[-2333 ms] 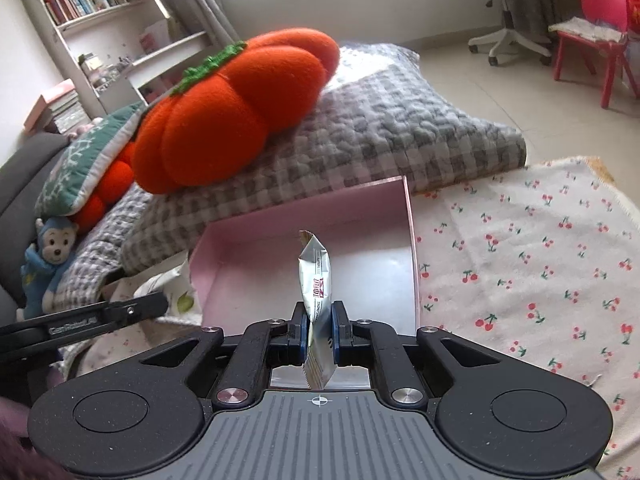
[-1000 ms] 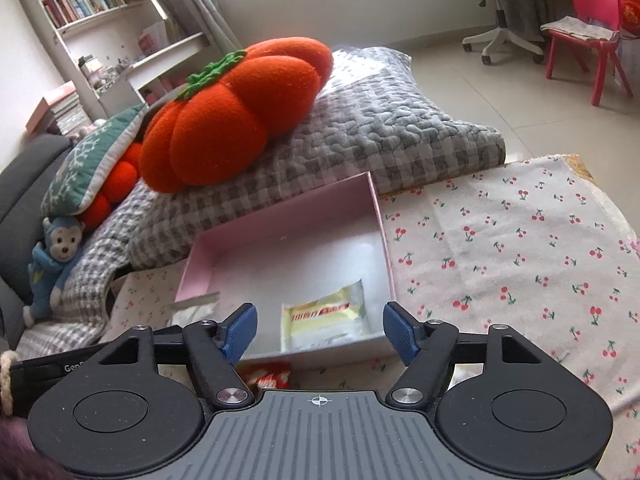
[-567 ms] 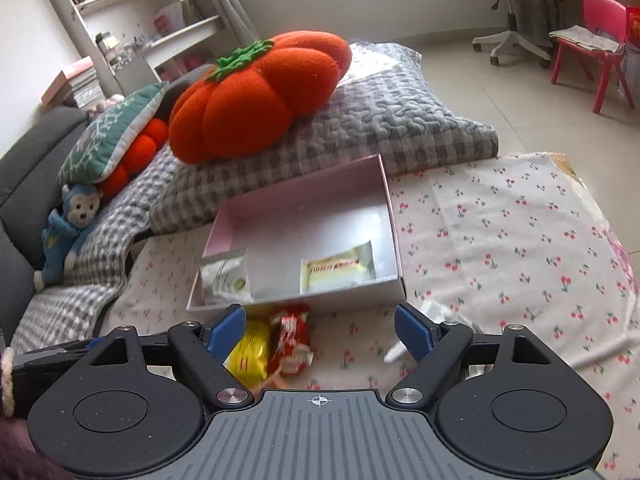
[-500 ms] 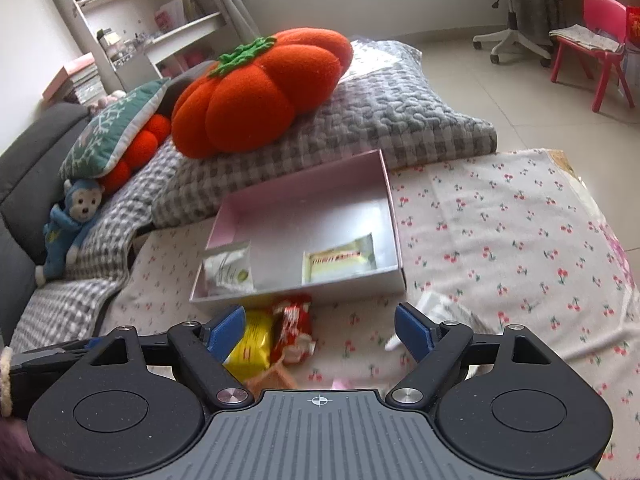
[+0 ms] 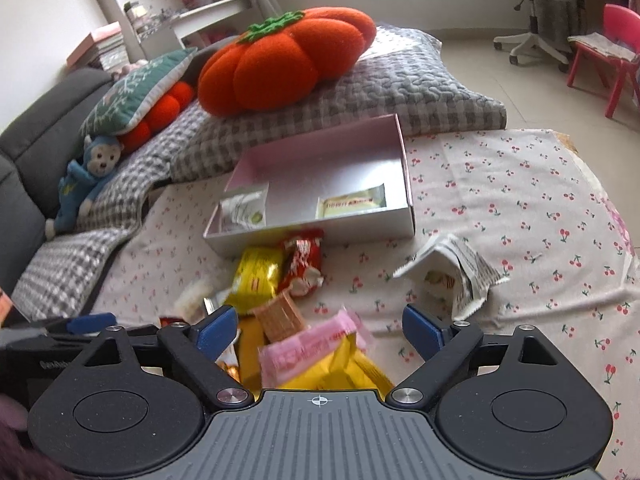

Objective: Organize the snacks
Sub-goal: 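Grasp a yellow pastry pack with the left tool while the right tool grasps another yellow pack, then carry both yellow packs over the pink box, then lower both yellow packs into the box and open both tools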

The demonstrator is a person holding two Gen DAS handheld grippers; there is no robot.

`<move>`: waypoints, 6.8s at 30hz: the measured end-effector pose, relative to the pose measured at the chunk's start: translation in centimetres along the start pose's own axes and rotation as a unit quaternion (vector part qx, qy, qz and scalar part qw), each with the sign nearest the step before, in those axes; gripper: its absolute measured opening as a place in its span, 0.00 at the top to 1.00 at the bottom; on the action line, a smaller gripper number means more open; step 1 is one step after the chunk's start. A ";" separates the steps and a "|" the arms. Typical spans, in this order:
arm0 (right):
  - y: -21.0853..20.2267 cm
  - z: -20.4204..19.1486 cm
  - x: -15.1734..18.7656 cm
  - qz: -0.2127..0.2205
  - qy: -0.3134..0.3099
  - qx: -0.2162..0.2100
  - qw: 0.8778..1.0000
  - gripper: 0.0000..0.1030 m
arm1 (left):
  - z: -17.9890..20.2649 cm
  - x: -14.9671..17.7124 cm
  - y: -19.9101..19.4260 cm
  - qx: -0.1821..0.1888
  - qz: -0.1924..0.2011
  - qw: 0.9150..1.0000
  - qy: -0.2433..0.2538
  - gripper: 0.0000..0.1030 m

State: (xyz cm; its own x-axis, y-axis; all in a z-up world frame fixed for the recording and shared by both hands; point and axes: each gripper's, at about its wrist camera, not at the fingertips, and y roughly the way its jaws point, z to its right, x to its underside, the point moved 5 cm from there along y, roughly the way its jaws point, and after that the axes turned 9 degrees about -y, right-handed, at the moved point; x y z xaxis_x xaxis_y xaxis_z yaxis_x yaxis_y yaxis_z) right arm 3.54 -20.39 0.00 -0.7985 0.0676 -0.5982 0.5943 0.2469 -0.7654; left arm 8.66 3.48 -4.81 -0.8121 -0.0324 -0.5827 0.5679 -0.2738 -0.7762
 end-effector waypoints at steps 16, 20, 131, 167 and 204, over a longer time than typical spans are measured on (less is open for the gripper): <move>1.4 0.2 3.6 -0.047 0.009 0.013 0.999 0.10 | -2.9 2.9 -0.2 0.029 -0.033 0.997 0.061 0.01; 2.3 0.3 4.3 -0.072 0.046 0.004 0.996 0.10 | -3.3 3.6 -0.2 0.052 -0.045 0.992 0.105 0.01; 3.6 4.3 -4.8 0.001 0.158 0.022 0.987 0.65 | 4.9 -5.2 3.6 0.073 -0.026 0.995 -0.069 0.63; 18.2 8.5 -13.2 0.001 0.103 -0.022 0.994 0.64 | 8.3 -11.0 15.2 -0.018 0.016 0.998 0.051 0.63; 7.1 7.0 -11.1 0.027 0.100 0.004 0.995 0.17 | 10.6 -7.9 7.1 0.026 0.033 0.997 0.069 0.10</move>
State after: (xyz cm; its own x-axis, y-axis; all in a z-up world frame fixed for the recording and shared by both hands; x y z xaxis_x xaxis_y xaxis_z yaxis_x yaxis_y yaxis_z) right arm 17.32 -26.18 -0.44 -0.7679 0.2721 -0.5799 0.6370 0.2292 -0.7360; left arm 17.70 -8.40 -3.17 -0.7445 0.0785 -0.6630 0.6094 -0.3255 -0.7230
